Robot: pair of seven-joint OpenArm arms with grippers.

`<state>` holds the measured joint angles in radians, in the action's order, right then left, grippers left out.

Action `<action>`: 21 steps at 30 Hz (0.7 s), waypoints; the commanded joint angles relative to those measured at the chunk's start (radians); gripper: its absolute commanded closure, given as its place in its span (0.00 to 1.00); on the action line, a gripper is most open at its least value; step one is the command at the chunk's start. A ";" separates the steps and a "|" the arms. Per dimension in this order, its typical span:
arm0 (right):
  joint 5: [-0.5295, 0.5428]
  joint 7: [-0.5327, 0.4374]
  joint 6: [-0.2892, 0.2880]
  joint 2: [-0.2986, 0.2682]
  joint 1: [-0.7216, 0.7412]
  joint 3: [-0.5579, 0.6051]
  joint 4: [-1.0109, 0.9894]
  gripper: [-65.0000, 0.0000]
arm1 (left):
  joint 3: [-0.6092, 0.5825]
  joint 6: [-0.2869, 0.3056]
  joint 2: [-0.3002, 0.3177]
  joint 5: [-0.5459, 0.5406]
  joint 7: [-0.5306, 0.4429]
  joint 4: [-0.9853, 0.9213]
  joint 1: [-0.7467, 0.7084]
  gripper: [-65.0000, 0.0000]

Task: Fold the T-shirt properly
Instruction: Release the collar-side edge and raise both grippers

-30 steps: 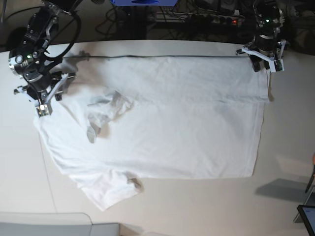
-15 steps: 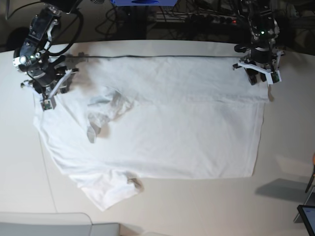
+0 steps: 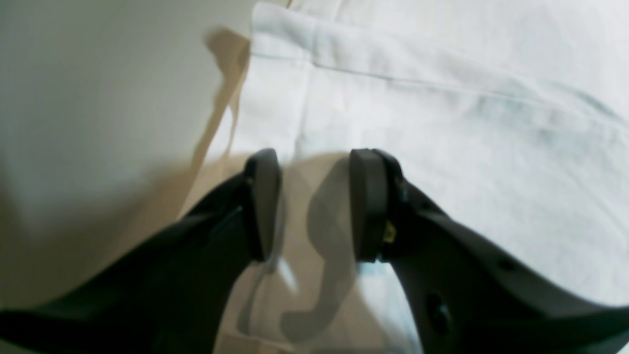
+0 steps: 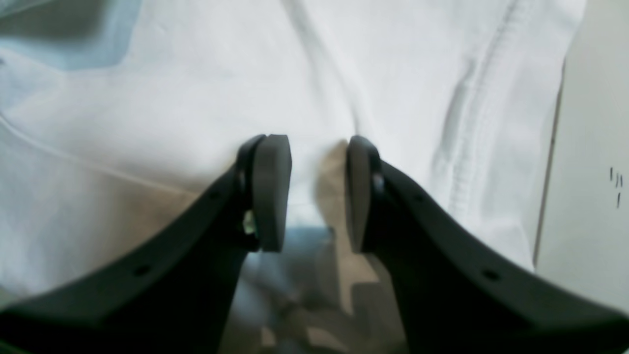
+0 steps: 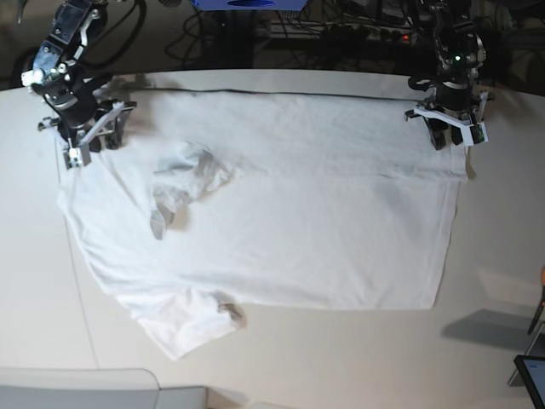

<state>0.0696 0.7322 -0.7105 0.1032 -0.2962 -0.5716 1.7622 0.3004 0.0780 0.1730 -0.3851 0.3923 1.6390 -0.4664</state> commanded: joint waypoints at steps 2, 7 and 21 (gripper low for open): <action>-0.066 0.091 0.012 -0.004 -0.019 -0.031 -0.003 0.70 | 0.003 -0.017 0.006 0.015 0.063 -0.003 -0.021 0.63; -0.066 0.091 0.012 -0.009 -0.019 -0.031 0.014 0.70 | 0.001 -0.017 0.001 0.015 0.060 -0.003 -0.044 0.63; -0.066 0.099 0.012 -0.009 0.039 -0.020 0.097 0.69 | 0.013 -0.017 0.004 0.010 0.064 0.145 -0.053 0.63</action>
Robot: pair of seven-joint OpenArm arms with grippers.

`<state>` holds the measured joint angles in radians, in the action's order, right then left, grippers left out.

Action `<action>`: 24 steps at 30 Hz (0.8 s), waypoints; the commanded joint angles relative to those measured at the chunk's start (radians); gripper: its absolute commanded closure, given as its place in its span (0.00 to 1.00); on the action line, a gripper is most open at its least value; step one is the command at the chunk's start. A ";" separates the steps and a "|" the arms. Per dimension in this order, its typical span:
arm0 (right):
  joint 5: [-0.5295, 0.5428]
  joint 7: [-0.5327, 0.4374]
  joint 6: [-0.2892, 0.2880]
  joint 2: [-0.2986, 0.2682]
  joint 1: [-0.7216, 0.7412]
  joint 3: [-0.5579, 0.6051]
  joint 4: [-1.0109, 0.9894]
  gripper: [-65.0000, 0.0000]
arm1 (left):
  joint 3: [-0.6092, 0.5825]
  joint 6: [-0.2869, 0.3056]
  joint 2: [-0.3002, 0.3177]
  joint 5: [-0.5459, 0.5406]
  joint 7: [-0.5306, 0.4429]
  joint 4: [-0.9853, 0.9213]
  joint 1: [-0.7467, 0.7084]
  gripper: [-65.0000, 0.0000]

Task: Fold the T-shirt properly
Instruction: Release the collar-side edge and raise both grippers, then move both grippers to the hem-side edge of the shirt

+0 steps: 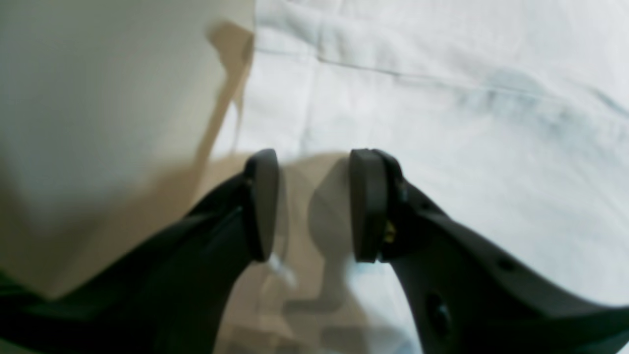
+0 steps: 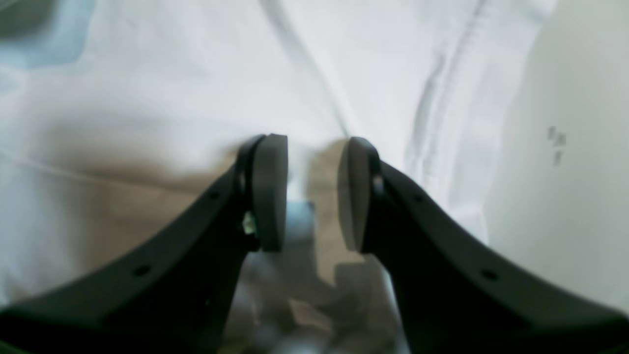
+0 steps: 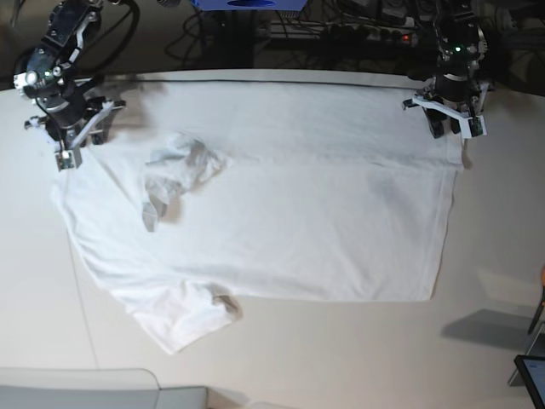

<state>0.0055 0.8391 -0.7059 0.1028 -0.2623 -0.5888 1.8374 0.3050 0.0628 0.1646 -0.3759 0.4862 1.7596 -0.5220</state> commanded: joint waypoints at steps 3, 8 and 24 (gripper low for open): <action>-0.002 -0.007 0.008 -0.010 0.036 -0.003 0.025 0.69 | 0.009 -0.007 0.013 -0.002 -0.028 0.058 0.020 0.63; -0.002 0.085 0.008 -0.013 0.094 -0.003 0.104 0.69 | 0.066 -0.007 0.011 -0.002 -0.028 0.070 0.061 0.63; -0.002 0.102 0.008 -0.229 0.532 0.114 -0.325 0.69 | 0.193 -0.002 0.120 0.004 0.294 -0.050 0.428 0.51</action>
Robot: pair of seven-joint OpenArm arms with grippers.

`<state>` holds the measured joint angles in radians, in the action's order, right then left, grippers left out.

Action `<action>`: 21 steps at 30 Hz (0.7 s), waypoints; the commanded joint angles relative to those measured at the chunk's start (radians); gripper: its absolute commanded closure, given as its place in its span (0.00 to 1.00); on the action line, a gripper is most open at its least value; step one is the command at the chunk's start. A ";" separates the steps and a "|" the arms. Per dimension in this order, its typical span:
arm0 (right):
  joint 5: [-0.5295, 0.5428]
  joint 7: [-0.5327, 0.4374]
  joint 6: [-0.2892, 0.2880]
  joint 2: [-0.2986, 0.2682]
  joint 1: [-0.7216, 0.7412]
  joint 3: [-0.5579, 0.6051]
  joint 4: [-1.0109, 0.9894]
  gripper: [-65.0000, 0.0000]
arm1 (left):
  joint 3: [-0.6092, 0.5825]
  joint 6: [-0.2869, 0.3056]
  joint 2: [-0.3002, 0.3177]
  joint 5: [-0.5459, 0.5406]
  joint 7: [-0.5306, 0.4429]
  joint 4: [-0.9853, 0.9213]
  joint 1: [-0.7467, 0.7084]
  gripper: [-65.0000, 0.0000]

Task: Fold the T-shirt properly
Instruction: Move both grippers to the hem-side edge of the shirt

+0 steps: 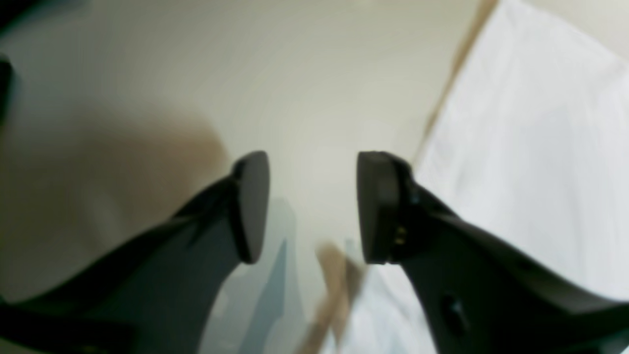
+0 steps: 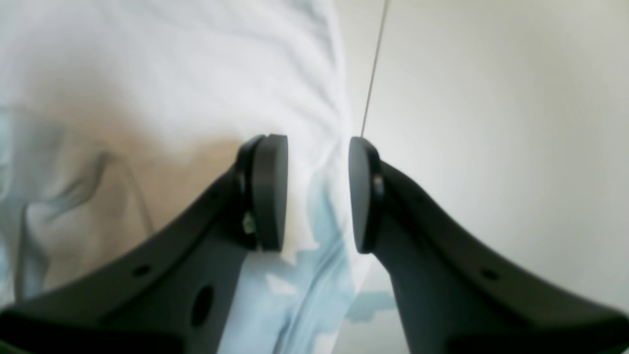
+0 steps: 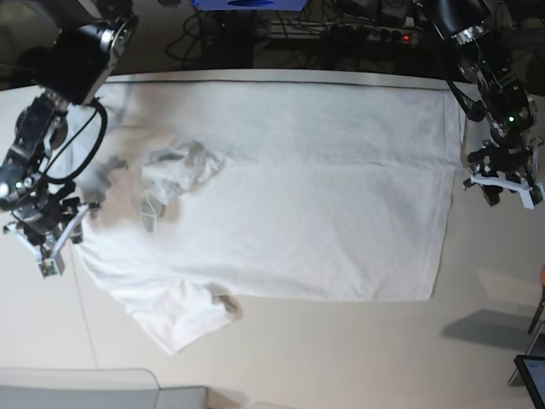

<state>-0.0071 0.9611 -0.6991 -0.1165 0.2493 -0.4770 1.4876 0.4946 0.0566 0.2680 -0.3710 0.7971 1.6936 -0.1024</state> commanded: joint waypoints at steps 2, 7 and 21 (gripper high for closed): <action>0.011 -0.046 0.001 -0.032 0.086 0.004 -0.083 0.69 | 0.003 0.005 0.037 -0.001 -0.017 -0.003 0.037 0.51; 0.011 -0.164 0.001 -0.084 0.236 0.002 -0.371 0.52 | 0.005 0.029 0.060 -0.004 -0.017 -0.025 0.059 0.51; 0.012 -0.377 0.001 -0.159 0.463 -0.098 -0.925 0.25 | 0.014 0.145 0.057 -0.001 -0.017 -0.073 0.060 0.51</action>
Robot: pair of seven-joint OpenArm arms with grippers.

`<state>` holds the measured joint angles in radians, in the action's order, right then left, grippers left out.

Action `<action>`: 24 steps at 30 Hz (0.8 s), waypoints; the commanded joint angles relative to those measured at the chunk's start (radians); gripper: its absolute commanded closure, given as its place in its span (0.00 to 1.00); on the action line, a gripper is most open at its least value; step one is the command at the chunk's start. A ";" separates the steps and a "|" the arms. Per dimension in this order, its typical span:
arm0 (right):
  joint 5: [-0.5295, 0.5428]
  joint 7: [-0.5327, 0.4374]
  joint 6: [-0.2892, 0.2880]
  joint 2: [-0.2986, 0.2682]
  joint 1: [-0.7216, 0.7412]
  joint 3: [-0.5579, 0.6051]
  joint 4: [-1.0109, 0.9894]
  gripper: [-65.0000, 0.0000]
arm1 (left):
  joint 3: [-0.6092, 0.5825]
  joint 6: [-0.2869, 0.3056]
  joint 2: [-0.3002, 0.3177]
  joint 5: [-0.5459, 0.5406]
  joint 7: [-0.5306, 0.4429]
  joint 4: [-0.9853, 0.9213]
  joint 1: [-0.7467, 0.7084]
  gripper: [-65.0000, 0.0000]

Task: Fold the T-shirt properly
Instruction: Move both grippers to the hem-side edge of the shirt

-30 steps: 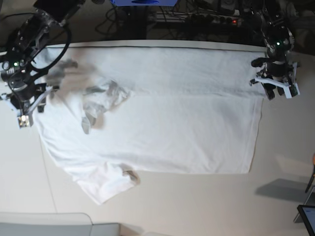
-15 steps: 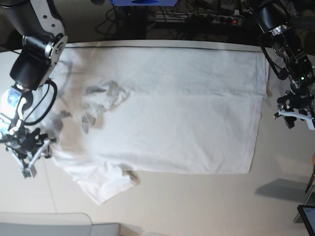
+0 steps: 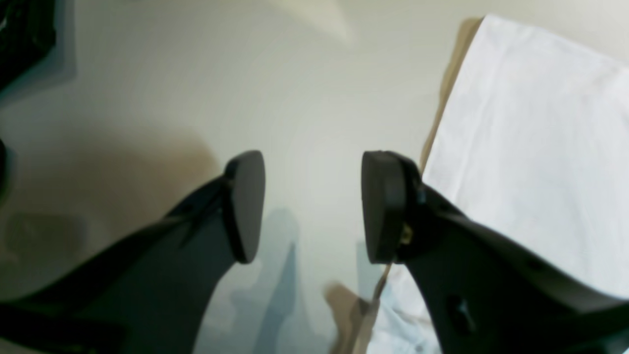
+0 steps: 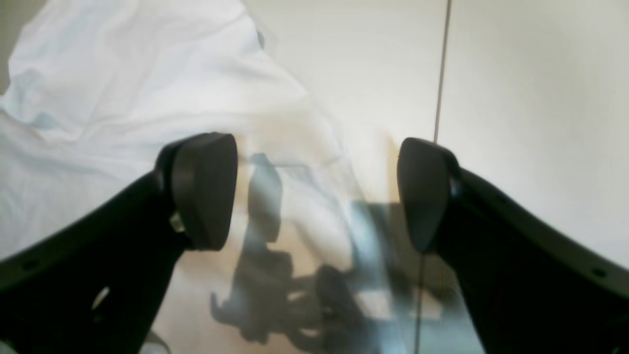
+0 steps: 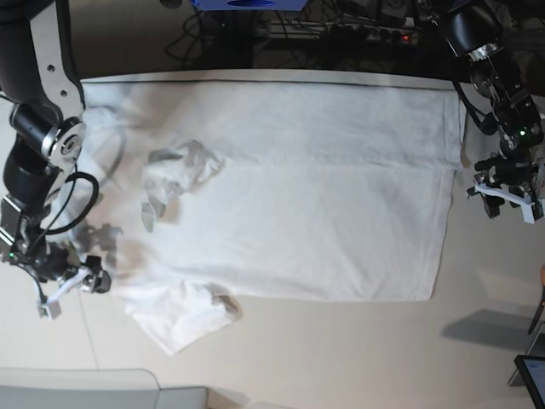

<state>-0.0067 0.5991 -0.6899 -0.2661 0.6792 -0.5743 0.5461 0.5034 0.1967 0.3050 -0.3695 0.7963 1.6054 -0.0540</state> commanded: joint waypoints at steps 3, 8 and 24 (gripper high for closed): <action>0.012 -0.069 -0.008 -0.022 0.033 0.001 -0.045 0.25 | 0.005 0.005 0.021 -0.003 -0.018 0.006 0.012 0.51; 0.011 -0.095 -0.008 -0.023 0.026 0.003 -0.102 0.25 | 0.005 0.005 0.021 -0.003 -0.024 -0.001 0.012 0.51; 0.007 -0.090 -0.008 0.000 -0.020 0.004 -0.105 0.54 | -0.004 0.005 0.024 -0.003 -0.064 -0.285 0.256 0.50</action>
<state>0.0261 0.4625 -0.7055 -0.2646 0.6456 -0.5739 0.4404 0.4969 0.1993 0.3065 -0.3637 0.7551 1.3056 0.1753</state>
